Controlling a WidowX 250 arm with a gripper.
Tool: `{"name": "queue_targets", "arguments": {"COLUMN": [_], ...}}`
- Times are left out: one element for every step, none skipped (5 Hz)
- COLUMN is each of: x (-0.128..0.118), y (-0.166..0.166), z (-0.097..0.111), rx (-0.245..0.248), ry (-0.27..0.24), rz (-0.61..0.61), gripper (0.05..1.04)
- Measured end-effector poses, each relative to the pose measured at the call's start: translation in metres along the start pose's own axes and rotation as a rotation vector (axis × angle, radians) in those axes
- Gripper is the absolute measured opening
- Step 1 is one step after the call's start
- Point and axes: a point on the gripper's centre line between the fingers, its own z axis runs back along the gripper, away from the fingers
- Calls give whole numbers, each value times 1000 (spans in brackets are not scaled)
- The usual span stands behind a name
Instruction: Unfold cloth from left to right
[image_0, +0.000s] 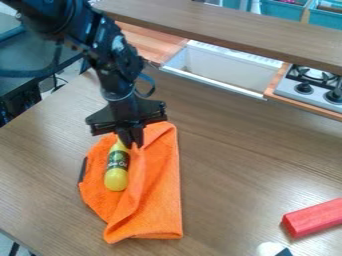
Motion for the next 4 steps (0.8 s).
{"name": "queue_targets", "arguments": {"x": [1, 6, 5, 3], "y": [-20, -38, -54, -71], "z": [3, -1, -5, -5], "rx": [-23, -23, -20, -30], "ry": [16, 16, 33, 31], "rz": [6, 5, -10, -38], "gripper": [64, 64, 64, 64]}}
